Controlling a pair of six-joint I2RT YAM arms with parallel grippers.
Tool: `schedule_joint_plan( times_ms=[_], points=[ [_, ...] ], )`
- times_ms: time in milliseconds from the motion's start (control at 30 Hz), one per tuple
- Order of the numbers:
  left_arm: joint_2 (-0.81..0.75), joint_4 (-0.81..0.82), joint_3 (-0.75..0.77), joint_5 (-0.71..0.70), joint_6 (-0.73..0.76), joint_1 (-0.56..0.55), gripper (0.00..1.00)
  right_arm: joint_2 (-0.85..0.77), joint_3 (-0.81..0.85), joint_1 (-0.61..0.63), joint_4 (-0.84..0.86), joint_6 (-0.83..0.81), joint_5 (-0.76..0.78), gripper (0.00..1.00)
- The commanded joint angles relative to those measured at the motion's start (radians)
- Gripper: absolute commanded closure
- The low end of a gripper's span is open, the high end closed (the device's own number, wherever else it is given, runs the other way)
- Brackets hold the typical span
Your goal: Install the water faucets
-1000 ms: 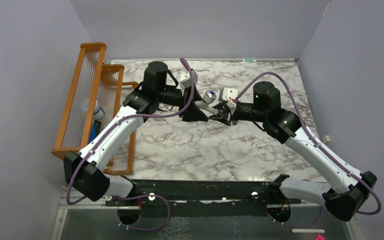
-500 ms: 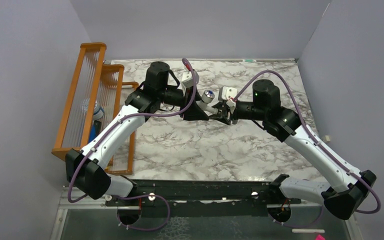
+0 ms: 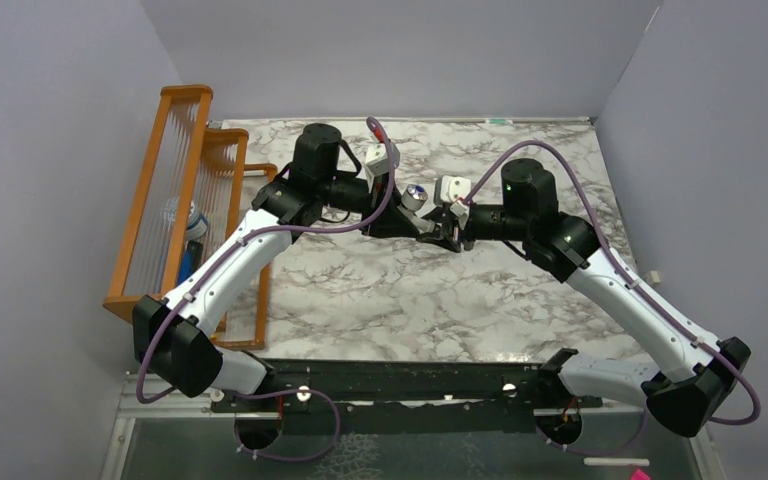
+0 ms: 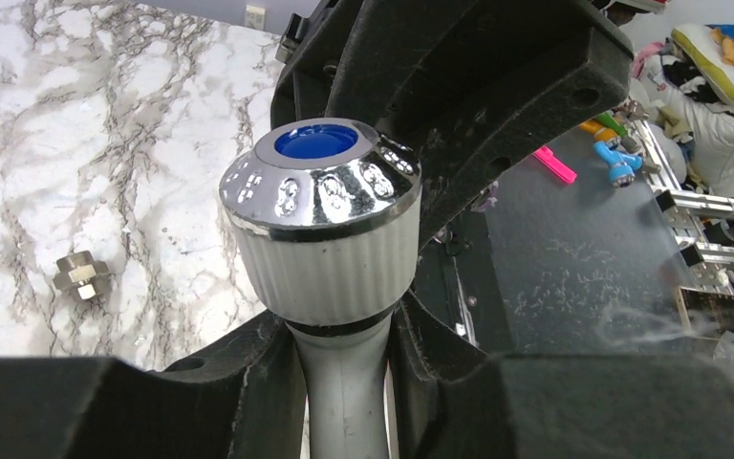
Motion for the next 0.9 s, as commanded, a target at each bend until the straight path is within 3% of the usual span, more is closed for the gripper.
schedule_joint_plan(
  times_ms=[0, 133, 233, 333, 500, 733, 867],
  points=[
    [0.001, 0.0, 0.03, 0.004, 0.02, -0.006, 0.76, 0.002, 0.032, 0.0, 0.002, -0.008, -0.022, 1.0],
    [0.001, -0.003, 0.03, -0.002, 0.026, -0.006, 0.98, 0.001, 0.031, 0.001, -0.005, -0.009, -0.02, 0.99],
    [-0.001, -0.007, 0.029, -0.032, 0.035, -0.006, 1.0, -0.007, 0.026, 0.0, -0.003, -0.001, -0.018, 0.94],
    [-0.005, -0.007, 0.03, -0.062, 0.044, -0.006, 1.0, -0.031, 0.002, 0.001, 0.016, 0.026, 0.003, 0.64],
    [-0.007, -0.003, 0.031, -0.091, 0.055, -0.005, 0.99, -0.127, -0.084, 0.0, 0.101, 0.126, 0.096, 0.32],
    [-0.006, 0.023, 0.016, -0.147, 0.042, 0.004, 1.0, -0.23, -0.23, 0.0, 0.186, 0.331, 0.282, 0.27],
    [-0.009, 0.055, -0.001, -0.146, 0.019, 0.01, 1.0, -0.232, -0.274, 0.001, 0.225, 0.44, 0.374, 0.33]
  ],
)
